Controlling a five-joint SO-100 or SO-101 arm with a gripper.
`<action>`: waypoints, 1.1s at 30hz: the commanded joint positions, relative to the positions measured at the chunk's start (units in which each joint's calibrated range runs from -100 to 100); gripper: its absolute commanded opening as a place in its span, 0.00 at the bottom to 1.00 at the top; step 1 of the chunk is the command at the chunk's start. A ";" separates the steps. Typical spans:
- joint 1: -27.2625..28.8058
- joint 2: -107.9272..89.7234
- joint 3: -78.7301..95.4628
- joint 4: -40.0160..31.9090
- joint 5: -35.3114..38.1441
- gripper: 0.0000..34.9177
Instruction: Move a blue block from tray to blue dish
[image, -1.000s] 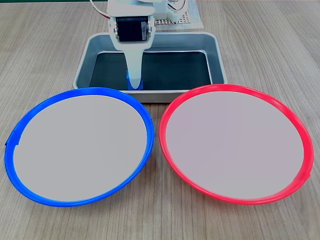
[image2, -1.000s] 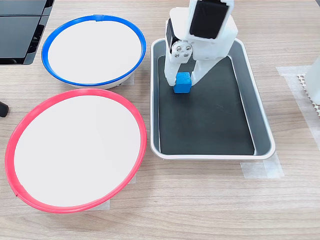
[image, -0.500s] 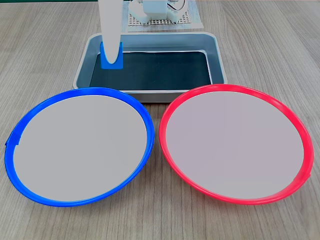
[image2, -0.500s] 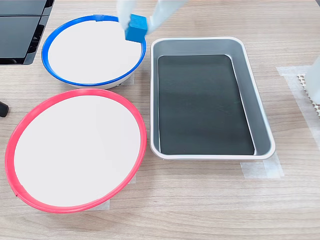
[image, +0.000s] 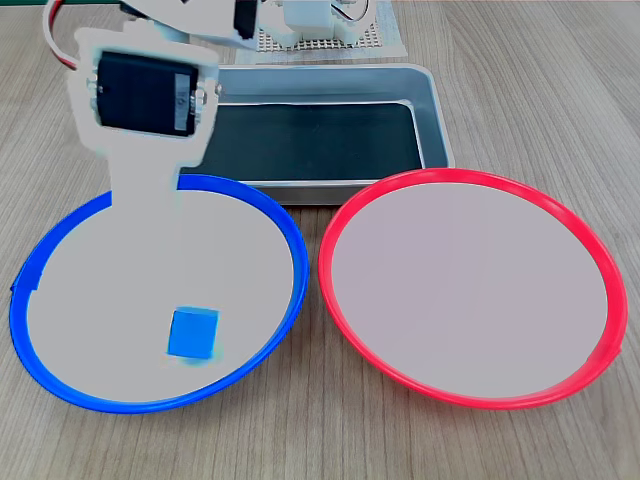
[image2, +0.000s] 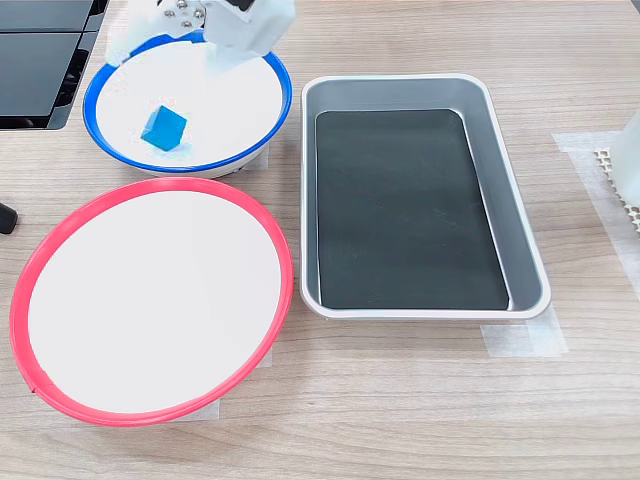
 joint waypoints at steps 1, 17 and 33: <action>0.47 -6.86 3.32 -5.21 -0.44 0.78; -7.63 -77.56 78.60 -18.25 -12.06 0.00; -7.44 -120.46 101.72 10.06 -15.68 0.03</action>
